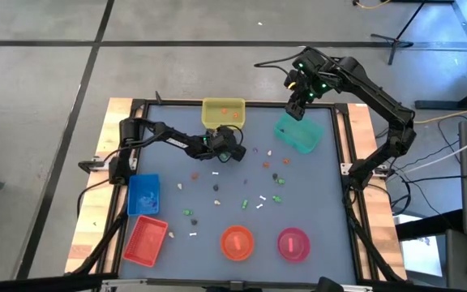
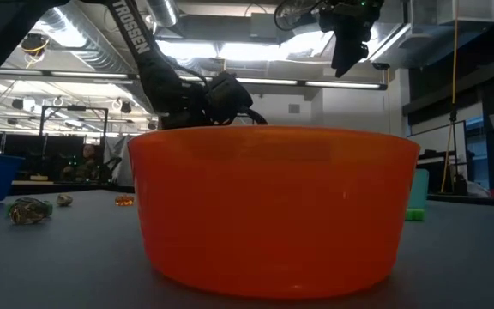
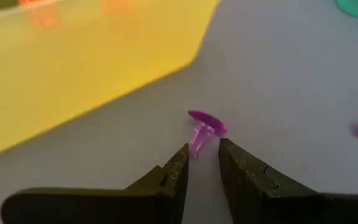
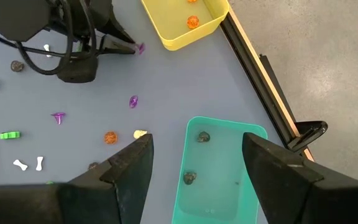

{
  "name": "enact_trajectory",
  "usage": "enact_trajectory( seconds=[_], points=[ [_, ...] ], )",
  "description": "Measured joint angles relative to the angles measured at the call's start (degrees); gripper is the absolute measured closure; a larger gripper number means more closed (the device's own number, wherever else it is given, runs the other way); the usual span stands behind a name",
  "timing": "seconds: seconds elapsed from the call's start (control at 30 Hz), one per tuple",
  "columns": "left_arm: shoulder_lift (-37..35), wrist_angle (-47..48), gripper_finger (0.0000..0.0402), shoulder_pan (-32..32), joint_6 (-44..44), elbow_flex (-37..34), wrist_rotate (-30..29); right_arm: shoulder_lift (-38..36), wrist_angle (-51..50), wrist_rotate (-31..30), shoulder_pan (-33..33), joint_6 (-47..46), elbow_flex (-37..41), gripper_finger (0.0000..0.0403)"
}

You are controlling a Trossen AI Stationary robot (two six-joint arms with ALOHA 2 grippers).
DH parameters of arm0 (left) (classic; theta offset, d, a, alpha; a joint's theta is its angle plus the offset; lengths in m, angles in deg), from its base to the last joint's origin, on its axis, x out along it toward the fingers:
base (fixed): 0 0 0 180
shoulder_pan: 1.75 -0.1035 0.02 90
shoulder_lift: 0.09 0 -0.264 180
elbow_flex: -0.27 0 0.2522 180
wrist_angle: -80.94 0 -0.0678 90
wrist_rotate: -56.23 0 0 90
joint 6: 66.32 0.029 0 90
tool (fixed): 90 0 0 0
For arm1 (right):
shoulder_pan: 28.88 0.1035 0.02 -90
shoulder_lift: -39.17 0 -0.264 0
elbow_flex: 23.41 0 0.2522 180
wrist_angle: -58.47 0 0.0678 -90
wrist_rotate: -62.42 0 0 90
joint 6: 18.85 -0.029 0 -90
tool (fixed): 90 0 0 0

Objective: Sort Halloween decoration
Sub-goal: Put the purple witch hat toy into the blue bin

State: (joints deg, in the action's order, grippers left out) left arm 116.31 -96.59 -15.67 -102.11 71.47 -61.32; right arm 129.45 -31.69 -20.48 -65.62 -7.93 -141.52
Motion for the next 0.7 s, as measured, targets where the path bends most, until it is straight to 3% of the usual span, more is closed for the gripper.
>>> enact_trajectory(
  seconds=[0.7],
  points=[
    [-1.79,-0.83,0.0324,-2.83,-2.93,0.05,10.38,0.00,-0.02,0.00,0.00,-0.02,0.00,0.0157]
  ],
)
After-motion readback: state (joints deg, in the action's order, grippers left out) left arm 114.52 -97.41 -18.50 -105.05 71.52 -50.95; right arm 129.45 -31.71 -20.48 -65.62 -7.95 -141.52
